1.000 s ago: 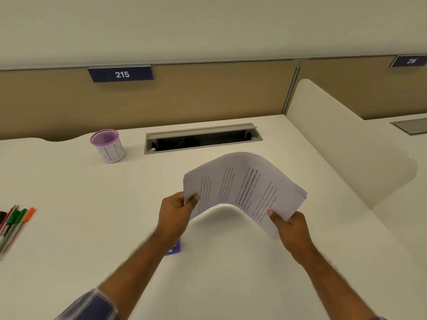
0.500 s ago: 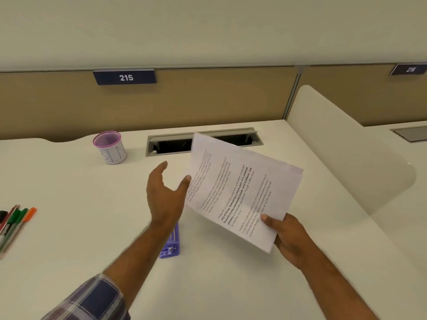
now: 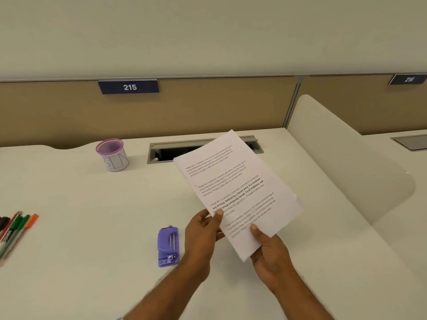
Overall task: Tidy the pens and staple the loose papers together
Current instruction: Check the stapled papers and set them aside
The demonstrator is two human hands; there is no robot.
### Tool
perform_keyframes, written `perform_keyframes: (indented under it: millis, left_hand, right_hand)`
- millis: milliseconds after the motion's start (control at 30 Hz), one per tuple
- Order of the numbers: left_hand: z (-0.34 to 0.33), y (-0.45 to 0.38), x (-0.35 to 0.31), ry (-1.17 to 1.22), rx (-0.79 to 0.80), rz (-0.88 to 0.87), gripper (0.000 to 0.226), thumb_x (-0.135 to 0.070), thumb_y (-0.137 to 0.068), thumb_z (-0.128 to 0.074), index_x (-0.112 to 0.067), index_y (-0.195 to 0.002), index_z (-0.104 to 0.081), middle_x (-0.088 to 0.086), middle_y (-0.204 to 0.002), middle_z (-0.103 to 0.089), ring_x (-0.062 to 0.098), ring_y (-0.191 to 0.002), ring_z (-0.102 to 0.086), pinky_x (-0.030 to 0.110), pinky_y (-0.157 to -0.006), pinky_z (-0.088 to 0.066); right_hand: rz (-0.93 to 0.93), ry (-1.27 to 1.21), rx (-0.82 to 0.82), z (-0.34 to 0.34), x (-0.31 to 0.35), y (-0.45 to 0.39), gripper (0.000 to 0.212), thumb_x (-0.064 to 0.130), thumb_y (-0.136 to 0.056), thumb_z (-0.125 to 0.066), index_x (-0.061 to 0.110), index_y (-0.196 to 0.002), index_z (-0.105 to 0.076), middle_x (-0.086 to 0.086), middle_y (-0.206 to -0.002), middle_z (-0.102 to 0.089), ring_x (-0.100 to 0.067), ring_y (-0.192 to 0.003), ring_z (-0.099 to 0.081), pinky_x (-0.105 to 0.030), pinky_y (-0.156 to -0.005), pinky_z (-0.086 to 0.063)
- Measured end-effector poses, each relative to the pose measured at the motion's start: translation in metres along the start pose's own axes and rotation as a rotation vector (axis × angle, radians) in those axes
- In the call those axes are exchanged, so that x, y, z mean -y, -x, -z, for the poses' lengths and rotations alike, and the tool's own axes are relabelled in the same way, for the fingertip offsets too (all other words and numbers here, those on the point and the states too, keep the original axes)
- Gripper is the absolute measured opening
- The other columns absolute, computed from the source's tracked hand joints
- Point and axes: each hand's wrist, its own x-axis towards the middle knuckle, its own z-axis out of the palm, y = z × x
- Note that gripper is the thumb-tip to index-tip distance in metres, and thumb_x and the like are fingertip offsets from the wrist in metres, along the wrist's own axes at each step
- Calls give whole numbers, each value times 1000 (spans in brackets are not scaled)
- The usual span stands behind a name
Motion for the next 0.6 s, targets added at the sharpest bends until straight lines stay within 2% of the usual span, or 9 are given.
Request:
perform_keyframes:
  millis: [67, 133, 267, 400, 467, 533, 600]
  left_hand:
    - [-6, -1, -2, -29, 2, -37, 17, -17, -96, -62, -17, -112, -69, -2, -105, -77, 18, -95, -74, 32, -78, -61]
    - [-8, -4, -4, -49, -21, -40, 19, -10, -97, -59, -12, -111, -71, 0, -106, -77, 19, -94, -73, 32, -76, -60]
    - [-5, -13, -10, -96, -5, 13, 19, -6, -96, -59, -10, -109, -72, 2, -105, -77, 22, -94, -73, 34, -77, -60]
    - [0, -29, -20, -205, 105, 60, 18, -4, -95, -61, -15, -97, -74, 3, -99, -79, 24, -89, -75, 41, -83, -60]
    - [-2, -37, -26, -263, 169, 67, 17, -5, -95, -61, -15, -98, -74, 3, -98, -79, 22, -88, -76, 40, -81, -61]
    - [-8, -44, -31, -315, 224, 69, 16, -7, -95, -61, -14, -102, -74, 2, -99, -79, 22, -88, -76, 41, -82, -61]
    - [-16, -50, -34, -361, 268, 69, 16, -9, -95, -62, -13, -104, -74, 1, -99, -79, 21, -89, -76, 42, -84, -61]
  right_hand:
    - [1, 8, -2, -1, -4, 4, 39, 0, -89, -58, 23, -120, -60, -5, -113, -73, -24, -96, -72, -37, -70, -61]
    - [-8, 9, -7, -1, -3, 6, 38, -2, -88, -58, 21, -118, -61, -6, -112, -73, -27, -100, -70, -40, -73, -61]
    - [-13, -51, -69, 10, 15, 3, 37, -1, -86, -57, 16, -119, -62, -9, -114, -72, -30, -105, -66, -40, -70, -61]
    - [-50, -106, -190, 33, 49, -9, 33, 4, -85, -61, 6, -118, -63, -16, -113, -71, -31, -99, -66, -40, -66, -62]
    - [-50, -52, -218, 45, 68, -14, 25, 7, -85, -63, 3, -110, -66, -17, -112, -70, -31, -94, -67, -38, -66, -61]
    - [-56, 55, -159, 53, 86, -18, 22, 9, -86, -62, 3, -106, -69, -18, -109, -72, -32, -93, -70, -37, -66, -62]
    - [-97, 189, -61, 61, 101, -22, 26, 10, -88, -59, 1, -110, -68, -17, -110, -72, -33, -97, -71, -40, -73, -61]
